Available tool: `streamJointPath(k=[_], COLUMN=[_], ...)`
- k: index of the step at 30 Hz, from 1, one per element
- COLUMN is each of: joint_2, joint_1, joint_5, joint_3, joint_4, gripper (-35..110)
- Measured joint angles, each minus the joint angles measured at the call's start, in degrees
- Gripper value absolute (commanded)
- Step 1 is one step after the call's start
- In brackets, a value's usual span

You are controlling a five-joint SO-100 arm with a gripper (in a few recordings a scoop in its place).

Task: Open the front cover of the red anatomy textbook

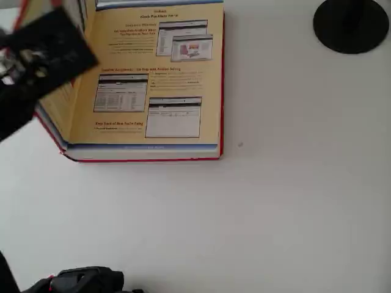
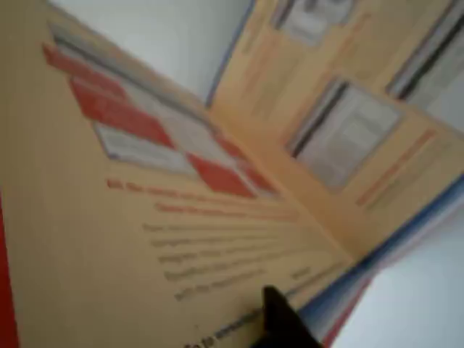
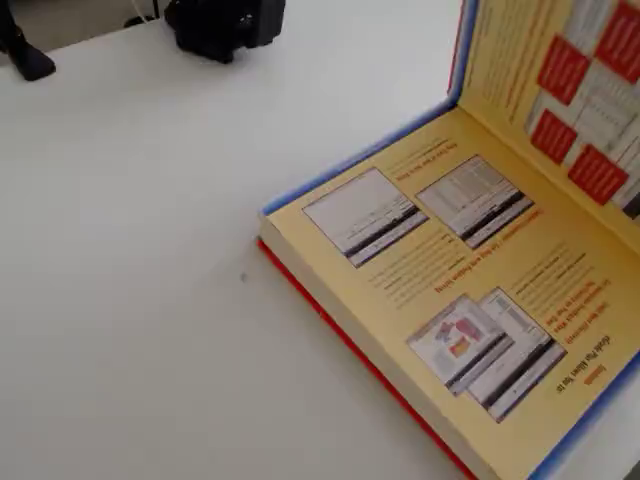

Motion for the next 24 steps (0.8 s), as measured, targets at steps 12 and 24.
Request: streamJointPath(k=[12,24], joint_2=[-5.80,-12.22], joint_1=[-11.43,-23.29], joint_5=[-0.97,-2.20], joint_3=[-9.32,-19.16], joint_4=[0.35,0.53], gripper=[32,33])
